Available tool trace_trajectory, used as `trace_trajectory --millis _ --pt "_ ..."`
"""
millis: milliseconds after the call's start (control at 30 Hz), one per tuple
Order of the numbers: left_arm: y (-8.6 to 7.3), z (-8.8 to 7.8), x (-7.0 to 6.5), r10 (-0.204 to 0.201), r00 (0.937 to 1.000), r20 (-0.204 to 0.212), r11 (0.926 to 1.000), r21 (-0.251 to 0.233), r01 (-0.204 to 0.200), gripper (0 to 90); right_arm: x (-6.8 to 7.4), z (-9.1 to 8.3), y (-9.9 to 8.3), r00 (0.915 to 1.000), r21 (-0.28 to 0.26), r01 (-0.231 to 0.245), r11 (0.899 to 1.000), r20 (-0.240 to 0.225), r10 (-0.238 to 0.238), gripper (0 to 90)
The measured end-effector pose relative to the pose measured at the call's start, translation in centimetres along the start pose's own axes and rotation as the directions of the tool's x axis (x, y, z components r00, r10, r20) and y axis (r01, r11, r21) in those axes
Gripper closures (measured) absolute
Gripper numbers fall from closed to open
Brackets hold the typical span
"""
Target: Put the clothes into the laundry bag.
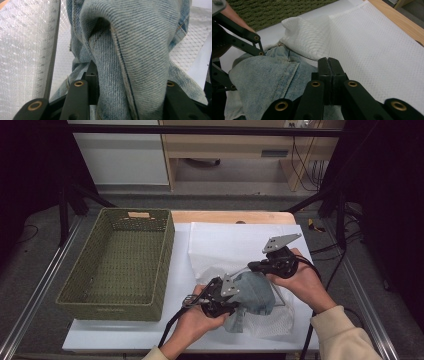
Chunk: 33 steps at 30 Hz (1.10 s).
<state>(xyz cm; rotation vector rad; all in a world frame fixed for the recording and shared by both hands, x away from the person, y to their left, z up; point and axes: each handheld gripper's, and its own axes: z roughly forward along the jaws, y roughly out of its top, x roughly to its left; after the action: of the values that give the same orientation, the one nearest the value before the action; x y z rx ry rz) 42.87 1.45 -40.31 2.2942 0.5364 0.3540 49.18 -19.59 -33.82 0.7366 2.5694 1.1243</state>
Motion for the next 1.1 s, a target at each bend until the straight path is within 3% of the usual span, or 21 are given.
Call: trace_trajectory --millis 433,667,967,1100 --pt "0.6 -1.7 -0.8 0.016 0.9986 -0.051 0.9999 -0.003 -0.016 60.5 -0.1 -0.5 0.1 0.9997 -0.006 -0.024 1.0 0.01 0.024 89.8" --pt "0.8 -0.2 -0.7 0.022 0.9942 -0.105 0.9989 0.044 -0.017 60.4 0.9 -0.9 0.8 0.9995 0.006 -0.027 1.0 0.019 0.027 89.8" --pt "0.8 1.4 0.3 -0.037 0.9906 -0.132 0.9986 0.031 0.041 60.0 1.5 -0.5 1.2 0.999 -0.001 -0.041 0.999 0.018 0.041 89.8" --pt "1.1 1.1 0.2 -0.038 0.9888 -0.145 0.9989 0.022 0.041 60.2 1.8 -0.2 1.3 0.9988 -0.007 -0.045 0.999 0.018 0.045 89.8"
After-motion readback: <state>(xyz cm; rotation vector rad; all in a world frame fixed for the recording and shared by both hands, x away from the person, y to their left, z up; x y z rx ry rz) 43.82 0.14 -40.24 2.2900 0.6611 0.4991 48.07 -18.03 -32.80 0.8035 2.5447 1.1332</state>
